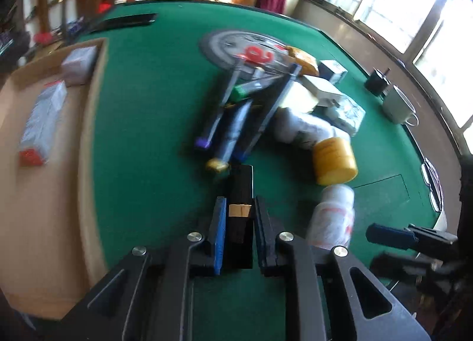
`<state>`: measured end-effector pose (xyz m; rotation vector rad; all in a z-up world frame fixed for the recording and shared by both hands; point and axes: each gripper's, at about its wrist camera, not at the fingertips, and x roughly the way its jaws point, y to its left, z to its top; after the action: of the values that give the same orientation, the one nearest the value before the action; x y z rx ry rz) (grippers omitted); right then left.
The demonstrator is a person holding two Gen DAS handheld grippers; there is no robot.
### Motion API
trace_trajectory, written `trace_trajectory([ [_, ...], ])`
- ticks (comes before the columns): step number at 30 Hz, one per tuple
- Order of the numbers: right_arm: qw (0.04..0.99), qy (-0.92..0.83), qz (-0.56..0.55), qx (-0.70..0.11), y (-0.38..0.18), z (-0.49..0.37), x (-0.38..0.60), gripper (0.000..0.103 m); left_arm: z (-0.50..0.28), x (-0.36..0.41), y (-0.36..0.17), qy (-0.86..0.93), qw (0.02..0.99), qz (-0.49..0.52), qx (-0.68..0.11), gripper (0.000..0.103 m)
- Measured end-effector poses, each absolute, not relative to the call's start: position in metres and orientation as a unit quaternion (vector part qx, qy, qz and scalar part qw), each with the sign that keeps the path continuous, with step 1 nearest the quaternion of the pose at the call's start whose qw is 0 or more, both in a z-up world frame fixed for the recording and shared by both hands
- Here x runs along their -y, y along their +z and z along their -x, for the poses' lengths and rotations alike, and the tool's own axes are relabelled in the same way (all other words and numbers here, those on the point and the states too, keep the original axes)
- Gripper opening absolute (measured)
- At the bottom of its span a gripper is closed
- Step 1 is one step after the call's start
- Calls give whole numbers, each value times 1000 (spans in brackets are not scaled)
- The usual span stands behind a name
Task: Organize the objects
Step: 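Grasp the black gold-banded tube with the left tool while the right tool grasps the white pill bottle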
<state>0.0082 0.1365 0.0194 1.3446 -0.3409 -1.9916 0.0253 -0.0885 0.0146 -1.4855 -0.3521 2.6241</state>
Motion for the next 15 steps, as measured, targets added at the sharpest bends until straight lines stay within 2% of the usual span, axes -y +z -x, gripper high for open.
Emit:
trace_trajectory([
  [6,309,-773,-539,127,13,2,-110,54,-38,98,13,866,55,481,124,15],
  [9,286,-791,-533,88,13,5,-97,55,-40,98,14,868,55,478,119,15],
  [11,278,-803,-526,47,14,5,-86,51,-39,94,13,870,54,476,114,15],
  [15,274,-825,-494,-31,18,-4,-73,50,-39,87,13,875,46,471,102,16],
])
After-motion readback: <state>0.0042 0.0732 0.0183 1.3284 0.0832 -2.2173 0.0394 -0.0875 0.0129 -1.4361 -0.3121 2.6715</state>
